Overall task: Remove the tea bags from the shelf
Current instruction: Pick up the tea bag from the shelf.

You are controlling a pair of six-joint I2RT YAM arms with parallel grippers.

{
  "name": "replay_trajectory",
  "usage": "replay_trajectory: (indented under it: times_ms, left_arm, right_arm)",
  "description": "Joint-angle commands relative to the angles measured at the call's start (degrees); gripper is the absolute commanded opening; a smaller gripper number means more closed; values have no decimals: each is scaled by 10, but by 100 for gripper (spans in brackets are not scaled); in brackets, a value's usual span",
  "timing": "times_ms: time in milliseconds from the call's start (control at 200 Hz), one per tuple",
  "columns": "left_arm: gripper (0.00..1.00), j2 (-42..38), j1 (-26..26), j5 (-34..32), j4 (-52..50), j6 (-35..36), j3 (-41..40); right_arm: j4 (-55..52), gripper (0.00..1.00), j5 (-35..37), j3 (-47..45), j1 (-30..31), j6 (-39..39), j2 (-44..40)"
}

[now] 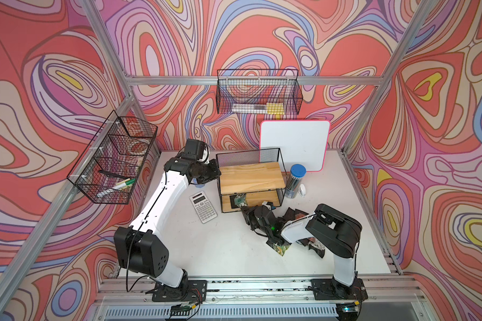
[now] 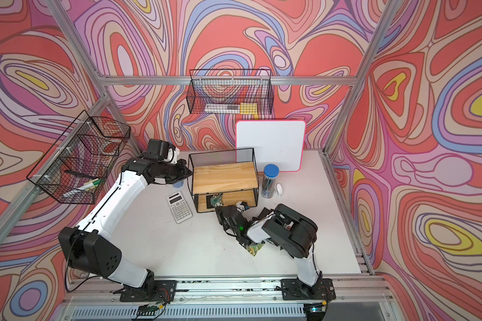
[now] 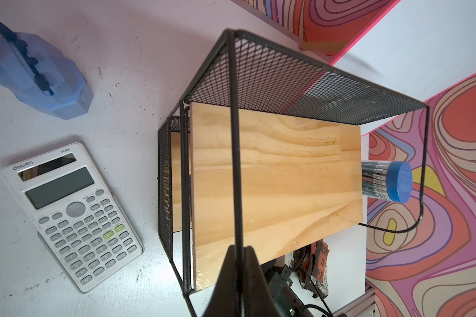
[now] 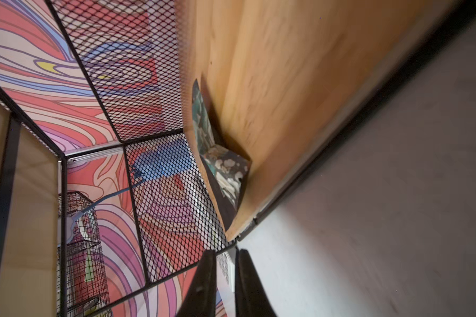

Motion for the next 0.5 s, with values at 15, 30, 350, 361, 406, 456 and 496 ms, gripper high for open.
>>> replay_trajectory:
  times_ms: [15,30,350,361,406,456,496]
  left_arm:
    - [0,0,-1,16,16,1,-13]
    - [0,-1,-1,16,17,1,-14]
    - [0,-5,-1,17,18,2,-20]
    - [0,-5,-1,17,18,2,-20]
    - [0,-6,-1,18,19,3,-21]
    - [0,-5,-1,18,18,4,-21]
    - [0,-5,-1,17,17,5,-21]
  right_arm:
    - [9,15,56,34,3,41,11]
    - [4,15,58,37,2,41,13]
    - [-24,14,78,115,3,61,79]
    - [-27,14,78,118,3,63,82]
    - [-34,14,78,129,3,67,91]
    - [-40,13,79,138,3,69,99]
    - [-48,13,82,143,2,74,104]
